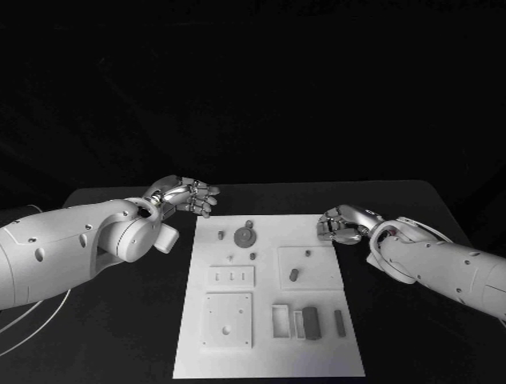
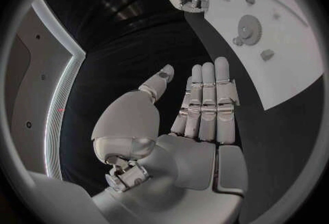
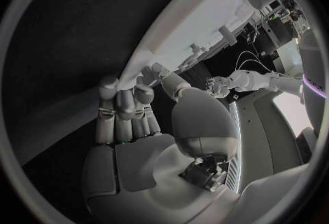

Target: Assemble the parts on the task board

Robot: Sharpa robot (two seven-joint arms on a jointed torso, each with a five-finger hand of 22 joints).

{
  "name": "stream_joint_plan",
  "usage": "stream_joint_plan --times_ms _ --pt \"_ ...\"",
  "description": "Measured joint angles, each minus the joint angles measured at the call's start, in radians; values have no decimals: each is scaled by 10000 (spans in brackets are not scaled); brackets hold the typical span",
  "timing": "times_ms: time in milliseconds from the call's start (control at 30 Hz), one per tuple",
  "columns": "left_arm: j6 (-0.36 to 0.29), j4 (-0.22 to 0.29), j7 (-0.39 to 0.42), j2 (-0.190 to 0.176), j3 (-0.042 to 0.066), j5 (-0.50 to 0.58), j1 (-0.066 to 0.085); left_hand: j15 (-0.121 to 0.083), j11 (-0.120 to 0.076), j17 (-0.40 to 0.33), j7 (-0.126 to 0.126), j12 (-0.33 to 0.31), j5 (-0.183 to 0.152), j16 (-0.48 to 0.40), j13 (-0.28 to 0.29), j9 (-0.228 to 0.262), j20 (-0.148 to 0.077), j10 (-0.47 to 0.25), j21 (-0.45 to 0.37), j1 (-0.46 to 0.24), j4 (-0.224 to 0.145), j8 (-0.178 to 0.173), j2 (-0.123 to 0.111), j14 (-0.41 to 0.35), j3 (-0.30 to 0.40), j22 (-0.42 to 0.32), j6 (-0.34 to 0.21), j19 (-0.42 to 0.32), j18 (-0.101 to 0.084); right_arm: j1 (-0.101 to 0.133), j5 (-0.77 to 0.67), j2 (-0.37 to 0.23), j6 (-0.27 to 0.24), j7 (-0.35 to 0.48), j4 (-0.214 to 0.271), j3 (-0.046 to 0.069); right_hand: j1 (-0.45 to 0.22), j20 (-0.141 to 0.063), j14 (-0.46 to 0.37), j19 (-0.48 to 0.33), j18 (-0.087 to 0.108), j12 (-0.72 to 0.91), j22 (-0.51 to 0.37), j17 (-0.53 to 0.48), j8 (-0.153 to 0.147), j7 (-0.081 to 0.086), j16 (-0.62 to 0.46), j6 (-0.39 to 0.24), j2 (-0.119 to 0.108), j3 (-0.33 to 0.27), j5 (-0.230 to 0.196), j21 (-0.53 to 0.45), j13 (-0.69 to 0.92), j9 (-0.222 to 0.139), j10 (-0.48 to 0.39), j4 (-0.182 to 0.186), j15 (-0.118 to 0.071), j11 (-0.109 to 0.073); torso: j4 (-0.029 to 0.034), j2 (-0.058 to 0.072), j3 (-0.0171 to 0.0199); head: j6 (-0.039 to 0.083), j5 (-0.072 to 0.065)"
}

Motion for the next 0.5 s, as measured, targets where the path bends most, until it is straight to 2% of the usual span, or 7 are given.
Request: stream_joint_plan --times_ms 167,267,300,333,400,500 --pt "-37 8 -172 8 0 -202 0 -13 -53 38 -69 0 0 -41 53 52 -6 97 1 -43 56 0 -43 99 -56 43 103 7 -8 0 1 -51 -166 -71 195 0 0 -28 36 29 1 0 0 0 42 -17 1 64 0 0 0 0 -6 -1 21 0 -31 -21 -5 -3 3 1 -3" --pt "-74 6 -402 14 2 -431 -1 -117 -165 161 -159 75 0 6 172 130 -134 354 39 -649 307 67 -214 332 -307 144 420 242 -55 16 3 -128 -256 -136 360 0 1 -36 58 38 0 0 0 -10 41 -17 1 91 -1 0 0 0 -10 14 72 0 -23 0 -7 -8 3 20 8" --pt "-77 -4 -530 32 2 -527 0 -187 -231 251 -215 141 0 111 282 157 -214 457 119 -1153 471 67 -312 404 -552 238 532 322 -52 51 3 -138 -285 -165 404 -1 1 -36 58 38 0 0 0 -10 41 -17 1 92 -1 0 0 0 -16 19 72 0 -22 0 -10 -8 3 33 12" --pt "-82 -12 -629 51 2 -611 0 -234 -280 313 -254 162 0 176 355 172 -258 507 167 -1361 539 67 -347 450 -649 301 572 367 -52 94 4 -144 -307 -188 451 -4 1 -36 58 39 1 0 0 -10 41 -17 1 92 -1 0 0 0 -16 20 72 -1 -22 0 -11 -8 4 44 16" --pt "-96 -16 -868 91 2 -859 0 -325 -366 515 -321 334 0 406 570 210 -332 727 356 -1529 620 67 -406 618 -731 485 714 583 -49 210 4 -153 -357 -238 571 -4 -28 -36 59 39 -1 0 0 -10 41 -17 1 93 -30 0 0 0 -16 21 72 0 -22 0 -11 -9 2 65 17" --pt "-94 -17 -1253 119 4 -1228 2 -493 -555 1125 -469 731 0 1092 1344 317 -542 915 816 -1882 742 67 -433 767 -907 1088 1004 793 -48 377 4 -177 -411 -309 790 1 -39 -37 66 41 -1 0 0 -12 41 -16 1 95 -40 0 0 0 -16 27 72 -1 -28 0 -6 -15 -3 91 22"
